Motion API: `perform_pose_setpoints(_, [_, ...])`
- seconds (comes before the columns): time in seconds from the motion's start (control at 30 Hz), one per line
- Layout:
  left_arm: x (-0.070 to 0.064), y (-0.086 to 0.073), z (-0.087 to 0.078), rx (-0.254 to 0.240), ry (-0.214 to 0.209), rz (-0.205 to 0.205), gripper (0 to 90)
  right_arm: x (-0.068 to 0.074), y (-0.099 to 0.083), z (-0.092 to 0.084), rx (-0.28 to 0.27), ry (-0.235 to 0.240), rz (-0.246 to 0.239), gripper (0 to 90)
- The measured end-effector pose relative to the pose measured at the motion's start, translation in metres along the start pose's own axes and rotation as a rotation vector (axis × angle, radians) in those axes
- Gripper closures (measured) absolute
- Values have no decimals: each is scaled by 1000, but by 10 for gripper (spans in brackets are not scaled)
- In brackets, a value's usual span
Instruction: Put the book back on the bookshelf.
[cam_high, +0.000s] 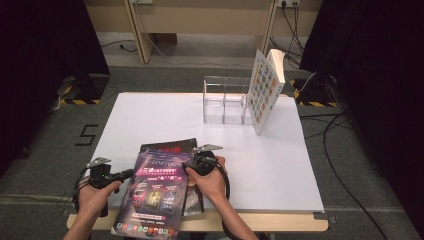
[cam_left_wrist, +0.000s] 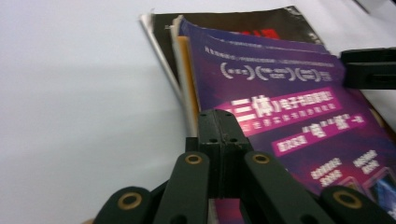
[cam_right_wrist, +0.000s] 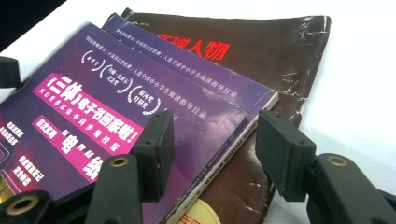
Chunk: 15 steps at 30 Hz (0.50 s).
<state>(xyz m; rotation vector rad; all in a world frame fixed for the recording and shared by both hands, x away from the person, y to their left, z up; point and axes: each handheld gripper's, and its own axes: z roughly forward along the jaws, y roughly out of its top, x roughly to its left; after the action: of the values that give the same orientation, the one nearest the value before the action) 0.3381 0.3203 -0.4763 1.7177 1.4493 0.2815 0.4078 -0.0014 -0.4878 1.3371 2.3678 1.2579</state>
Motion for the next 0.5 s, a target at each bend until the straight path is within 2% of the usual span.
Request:
perform_pose_setpoints(0.03, [-3, 0, 1, 4, 3, 14, 897, 0, 0, 0, 2, 2, 0, 476])
perform_pose_setpoints(0.07, [-4, 0, 2, 12, -25, 5, 897, 0, 0, 0, 5, 3, 2, 475])
perform_pose_setpoints(0.1, [-5, -3, 6, 32, -81, -22, 898, 0, 0, 0, 6, 5, 4, 474])
perform_pose_setpoints(0.13, [-7, -5, 11, 41, -74, -14, 898, 0, 0, 0, 5, 8, 1, 473])
perform_pose_setpoints(0.17, [-8, -5, 11, 28, -63, -14, 896, 0, 0, -1, 7, 8, 2, 472])
perform_pose_setpoints(0.2, [-7, -2, 8, 20, -37, 2, 897, 0, 0, -1, 8, 9, 4, 472])
perform_pose_setpoints(0.3, [-3, 5, -3, -28, -23, -12, 896, 0, -1, -4, 6, 14, 12, 472])
perform_pose_setpoints(0.33, [-2, 7, -6, -41, -6, -10, 896, -1, -1, -3, 5, 13, 6, 472])
perform_pose_setpoints(0.47, [5, 8, -5, -34, 63, -4, 896, -1, -1, -3, 7, 11, 13, 475])
perform_pose_setpoints(0.5, [8, 8, -3, -23, 67, -9, 897, -1, -1, -3, 6, 11, 14, 475])
